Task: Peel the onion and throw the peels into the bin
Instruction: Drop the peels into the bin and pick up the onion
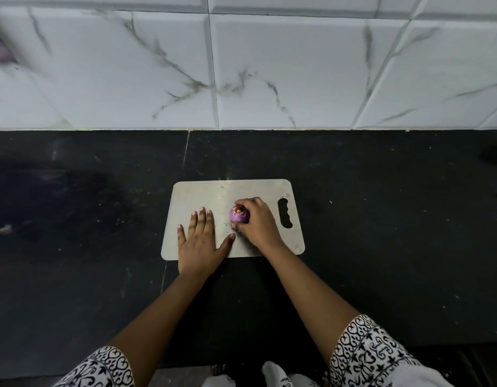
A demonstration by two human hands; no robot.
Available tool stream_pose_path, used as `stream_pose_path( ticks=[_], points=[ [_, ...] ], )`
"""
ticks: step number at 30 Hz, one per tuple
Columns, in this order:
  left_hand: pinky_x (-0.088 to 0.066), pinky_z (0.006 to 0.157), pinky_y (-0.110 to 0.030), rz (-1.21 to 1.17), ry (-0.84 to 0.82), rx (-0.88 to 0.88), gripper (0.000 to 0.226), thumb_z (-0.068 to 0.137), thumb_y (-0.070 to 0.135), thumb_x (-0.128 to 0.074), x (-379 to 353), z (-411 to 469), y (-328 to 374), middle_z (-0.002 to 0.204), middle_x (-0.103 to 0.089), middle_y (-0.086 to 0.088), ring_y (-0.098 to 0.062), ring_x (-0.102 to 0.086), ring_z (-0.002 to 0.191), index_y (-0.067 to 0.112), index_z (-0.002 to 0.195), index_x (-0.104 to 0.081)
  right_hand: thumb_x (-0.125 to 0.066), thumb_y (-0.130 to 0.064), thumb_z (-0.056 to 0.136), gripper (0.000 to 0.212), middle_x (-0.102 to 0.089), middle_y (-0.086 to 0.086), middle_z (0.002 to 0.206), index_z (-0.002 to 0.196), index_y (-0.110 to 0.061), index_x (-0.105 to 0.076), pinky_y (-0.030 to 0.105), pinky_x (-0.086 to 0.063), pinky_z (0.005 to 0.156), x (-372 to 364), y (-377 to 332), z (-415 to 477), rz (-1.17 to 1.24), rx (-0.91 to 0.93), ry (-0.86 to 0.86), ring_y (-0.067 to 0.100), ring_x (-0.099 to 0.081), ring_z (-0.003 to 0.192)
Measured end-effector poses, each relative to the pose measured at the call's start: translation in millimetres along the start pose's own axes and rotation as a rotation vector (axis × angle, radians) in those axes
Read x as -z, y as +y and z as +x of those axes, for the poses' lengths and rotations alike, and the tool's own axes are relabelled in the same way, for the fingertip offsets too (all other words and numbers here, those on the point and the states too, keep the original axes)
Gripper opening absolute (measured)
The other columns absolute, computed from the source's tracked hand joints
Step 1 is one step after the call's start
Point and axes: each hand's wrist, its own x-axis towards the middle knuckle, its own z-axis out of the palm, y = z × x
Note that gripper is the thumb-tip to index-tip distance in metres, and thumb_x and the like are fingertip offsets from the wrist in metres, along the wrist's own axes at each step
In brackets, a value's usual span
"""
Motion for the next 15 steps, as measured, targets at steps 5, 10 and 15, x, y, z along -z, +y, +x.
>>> stream_pose_path(
  ticks=[5, 10, 15],
  points=[
    [0.002, 0.118, -0.046, -0.013, 0.023, -0.007, 0.082, 0.089, 0.067, -0.023, -3, 1, -1, 0.16, 0.0, -0.001, -0.016, 0.005, 0.147, 0.017, 0.151, -0.002, -0.069, -0.023, 0.08, 0.057, -0.048, 0.005, 0.129, 0.132, -0.019, -0.047, 0.03, -0.036, 0.101, 2, 1, 1, -0.034, -0.013, -0.082, 0.02, -0.041, 0.121],
    [0.003, 0.118, -0.046, -0.008, 0.026, -0.008, 0.083, 0.088, 0.067, -0.022, -3, 2, -2, 0.16, 0.0, 0.0, -0.016, 0.005, 0.147, 0.018, 0.151, -0.002, -0.072, -0.025, 0.077, 0.052, -0.056, 0.005, 0.123, 0.125, -0.019, -0.053, 0.031, -0.04, 0.097, -1, 1, 0, -0.047, -0.014, -0.034, 0.021, -0.047, 0.116],
    [0.002, 0.118, -0.046, -0.018, 0.037, -0.006, 0.081, 0.089, 0.065, -0.025, -3, 2, -2, 0.161, -0.002, -0.001, -0.016, 0.003, 0.147, 0.019, 0.151, -0.003, -0.074, -0.03, 0.074, 0.047, -0.058, 0.004, 0.118, 0.116, -0.018, -0.056, 0.033, -0.043, 0.092, -10, -2, -3, -0.049, -0.006, 0.035, 0.021, -0.048, 0.11]
  ],
)
